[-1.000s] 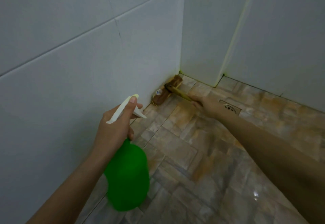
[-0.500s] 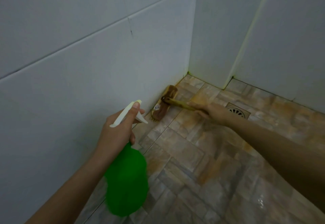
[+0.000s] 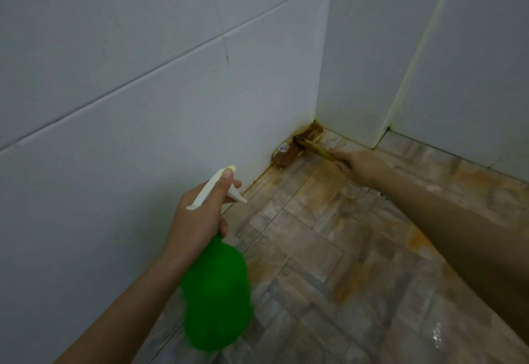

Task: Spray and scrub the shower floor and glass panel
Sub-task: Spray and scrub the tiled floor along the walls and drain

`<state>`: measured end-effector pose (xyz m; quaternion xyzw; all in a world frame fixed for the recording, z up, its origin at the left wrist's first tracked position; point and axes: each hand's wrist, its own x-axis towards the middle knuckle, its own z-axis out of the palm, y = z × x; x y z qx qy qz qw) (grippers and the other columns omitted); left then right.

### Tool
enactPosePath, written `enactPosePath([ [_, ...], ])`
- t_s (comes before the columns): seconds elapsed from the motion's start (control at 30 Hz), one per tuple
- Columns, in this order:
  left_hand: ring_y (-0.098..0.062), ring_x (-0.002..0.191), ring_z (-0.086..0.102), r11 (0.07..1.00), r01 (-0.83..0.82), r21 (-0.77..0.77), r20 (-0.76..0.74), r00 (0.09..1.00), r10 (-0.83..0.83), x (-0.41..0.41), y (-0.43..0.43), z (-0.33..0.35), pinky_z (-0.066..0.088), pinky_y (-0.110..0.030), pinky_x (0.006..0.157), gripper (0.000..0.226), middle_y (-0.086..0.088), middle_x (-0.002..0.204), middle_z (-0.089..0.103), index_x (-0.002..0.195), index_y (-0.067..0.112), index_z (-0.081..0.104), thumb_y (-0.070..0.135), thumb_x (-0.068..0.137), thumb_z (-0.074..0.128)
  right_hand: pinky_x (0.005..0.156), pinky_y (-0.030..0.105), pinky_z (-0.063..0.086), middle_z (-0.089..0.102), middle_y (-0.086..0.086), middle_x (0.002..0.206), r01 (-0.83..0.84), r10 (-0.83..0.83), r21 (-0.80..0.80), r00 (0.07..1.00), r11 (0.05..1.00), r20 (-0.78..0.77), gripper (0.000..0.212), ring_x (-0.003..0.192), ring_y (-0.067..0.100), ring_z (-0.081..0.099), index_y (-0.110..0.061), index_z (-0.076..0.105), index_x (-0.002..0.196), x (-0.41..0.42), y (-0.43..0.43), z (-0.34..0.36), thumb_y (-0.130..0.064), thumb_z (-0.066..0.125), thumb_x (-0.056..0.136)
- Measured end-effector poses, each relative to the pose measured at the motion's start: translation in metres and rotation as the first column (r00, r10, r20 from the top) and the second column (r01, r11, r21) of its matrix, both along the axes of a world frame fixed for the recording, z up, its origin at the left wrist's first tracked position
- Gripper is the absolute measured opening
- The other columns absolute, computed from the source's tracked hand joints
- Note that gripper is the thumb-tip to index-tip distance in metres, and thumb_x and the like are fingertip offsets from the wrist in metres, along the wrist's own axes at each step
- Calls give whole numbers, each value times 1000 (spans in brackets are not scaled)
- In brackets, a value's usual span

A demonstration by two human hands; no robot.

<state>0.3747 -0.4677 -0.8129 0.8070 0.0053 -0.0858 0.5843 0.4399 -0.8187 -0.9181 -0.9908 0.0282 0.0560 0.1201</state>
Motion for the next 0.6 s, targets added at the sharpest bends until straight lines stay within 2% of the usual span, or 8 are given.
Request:
enactPosePath([
  [0.03, -45, 63, 66, 1000, -4, -3, -3, 1000, 4, 0, 2, 2, 48, -31, 52, 41, 8, 96, 80, 89, 38, 78, 72, 86, 55, 69, 24, 35, 63, 7, 103, -25, 26, 24, 1000, 999, -12, 45, 78, 14, 49, -38, 34, 146, -11, 14, -8, -27, 40, 103],
  [0.17, -43, 61, 65, 1000, 1, 15, 6, 1000, -1, -2, 14, 1, 46, -29, 54, 35, 9, 94, 80, 84, 47, 77, 75, 84, 56, 73, 34, 50, 62, 4, 95, -210, 223, 132, 971, 969, -88, 44, 80, 20, 58, -53, 23, 143, -62, 71, -34, -36, 31, 104],
  [0.23, -48, 72, 68, 1000, -1, 16, -2, 1000, 1, -7, 25, 0, 47, -29, 52, 43, 8, 95, 80, 87, 44, 77, 78, 78, 53, 68, 33, 45, 58, 3, 89, -147, 153, 115, 987, 982, -48, 45, 76, 20, 55, -47, 26, 146, -53, 66, -34, -35, 35, 104],
  [0.33, -36, 49, 59, 999, -13, 53, 7, 1000, 13, -17, 42, -1, 47, -28, 51, 47, 7, 96, 80, 86, 41, 77, 78, 78, 49, 64, 33, 46, 62, 5, 89, 26, -29, 131, 999, 991, 23, 49, 71, 20, 57, -44, 29, 146, -46, 57, -35, -30, 42, 101],
  [0.4, -34, 52, 62, 999, -10, 53, 9, 1000, 10, -23, 52, 0, 47, -28, 51, 47, 7, 97, 80, 87, 43, 77, 79, 77, 49, 60, 30, 42, 59, 2, 87, 57, -56, 208, 998, 976, -7, 50, 71, 17, 56, -42, 31, 146, -68, 82, -36, -26, 43, 100],
  [0.47, -41, 62, 66, 998, -26, 52, 13, 1000, 26, -31, 63, 1, 46, -27, 52, 46, 7, 97, 80, 89, 47, 76, 81, 74, 50, 60, 25, 42, 60, 3, 87, -30, 45, 234, 997, 972, -56, 50, 71, 17, 58, -45, 26, 146, -101, 125, -28, -28, 39, 101],
  [0.53, -39, 53, 61, 997, -50, 55, 17, 999, 50, -40, 75, -1, 45, -27, 55, 43, 7, 98, 80, 88, 52, 76, 82, 71, 50, 61, 29, 47, 59, 2, 81, -197, 219, 213, 972, 957, -86, 50, 65, 15, 55, -49, 17, 146, -124, 158, -20, -32, 34, 103],
  [0.6, -39, 50, 57, 996, -79, 31, 25, 997, 78, -50, 88, -2, 45, -28, 56, 37, 7, 98, 80, 85, 57, 74, 81, 71, 50, 58, 28, 46, 55, -1, 76, -250, 260, 156, 965, 955, -44, 48, 62, 14, 53, -47, 16, 148, -123, 161, -26, -34, 32, 104],
])
